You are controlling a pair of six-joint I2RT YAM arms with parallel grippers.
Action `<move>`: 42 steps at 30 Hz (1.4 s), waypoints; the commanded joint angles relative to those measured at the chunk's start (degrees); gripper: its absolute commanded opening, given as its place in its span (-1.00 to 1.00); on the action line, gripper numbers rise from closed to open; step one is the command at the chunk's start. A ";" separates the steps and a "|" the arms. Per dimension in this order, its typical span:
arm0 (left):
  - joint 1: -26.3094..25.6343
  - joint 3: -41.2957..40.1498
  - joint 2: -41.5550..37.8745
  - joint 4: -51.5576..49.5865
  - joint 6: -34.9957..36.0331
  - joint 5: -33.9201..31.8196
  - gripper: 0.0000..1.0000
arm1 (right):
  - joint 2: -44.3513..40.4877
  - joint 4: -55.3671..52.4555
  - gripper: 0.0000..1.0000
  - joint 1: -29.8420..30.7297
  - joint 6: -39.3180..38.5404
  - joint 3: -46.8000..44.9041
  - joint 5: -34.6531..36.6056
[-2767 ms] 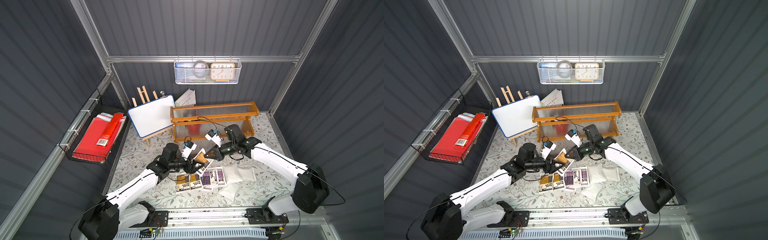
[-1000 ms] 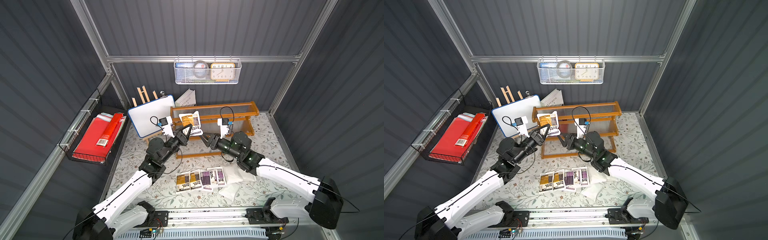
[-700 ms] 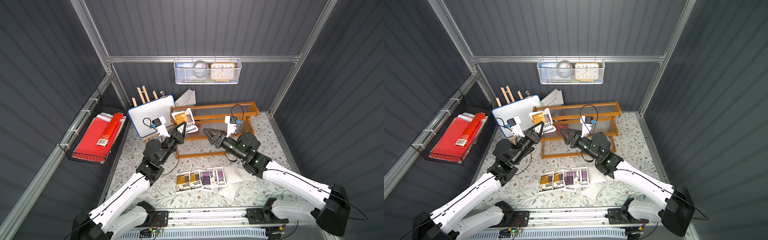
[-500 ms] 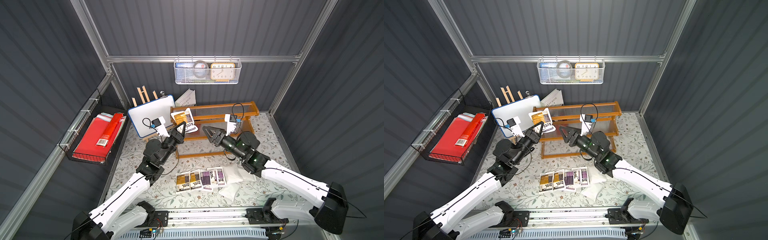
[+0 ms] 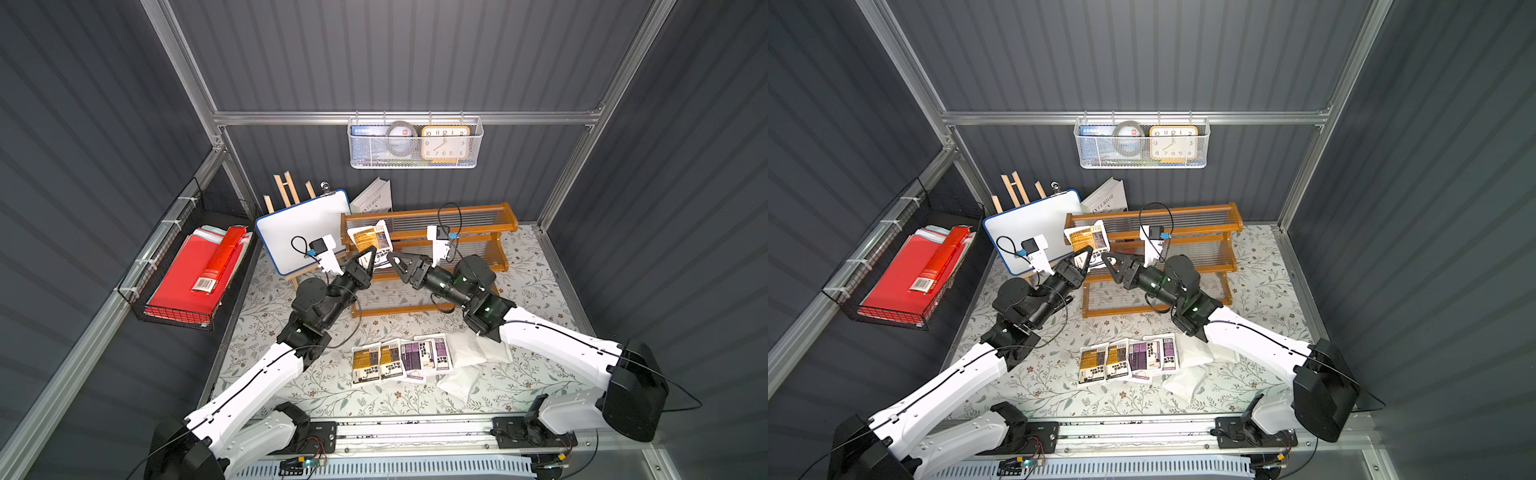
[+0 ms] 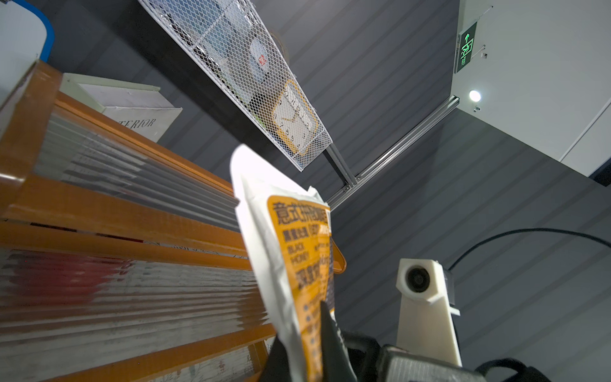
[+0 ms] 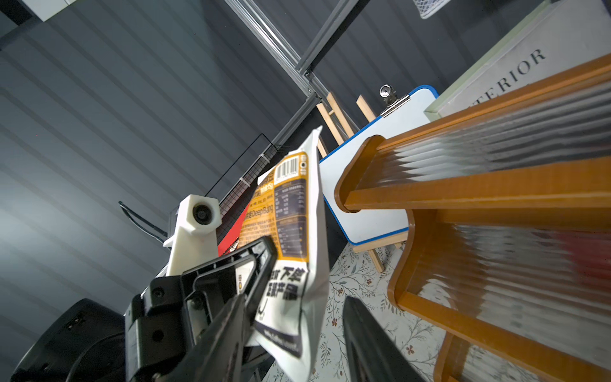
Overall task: Place the bagged coffee beans on the shelf by color
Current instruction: Pick up the bagged coffee beans at the center of the board, then place the bagged coffee beans on the shelf.
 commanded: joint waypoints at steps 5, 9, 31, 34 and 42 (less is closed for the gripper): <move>0.06 -0.05 0.03 2.31 0.02 0.81 -1.00 | 3.52 3.62 -0.30 0.81 0.97 4.12 -5.30; 0.06 0.03 -0.72 1.74 0.46 -0.29 -1.00 | 4.31 3.06 -0.69 1.33 0.51 4.99 -5.39; 0.01 8.45 -8.23 -36.31 2.41 -38.50 -0.25 | 14.67 -25.80 -1.00 -2.66 -11.41 31.59 7.58; 0.02 7.75 -6.42 -39.58 1.76 -37.85 -0.25 | 18.12 -32.11 -1.00 -2.66 -11.02 37.58 10.10; 0.02 1.36 -9.24 -44.40 3.54 -35.56 -0.25 | 23.13 -41.32 -1.00 -3.05 -9.37 44.67 14.22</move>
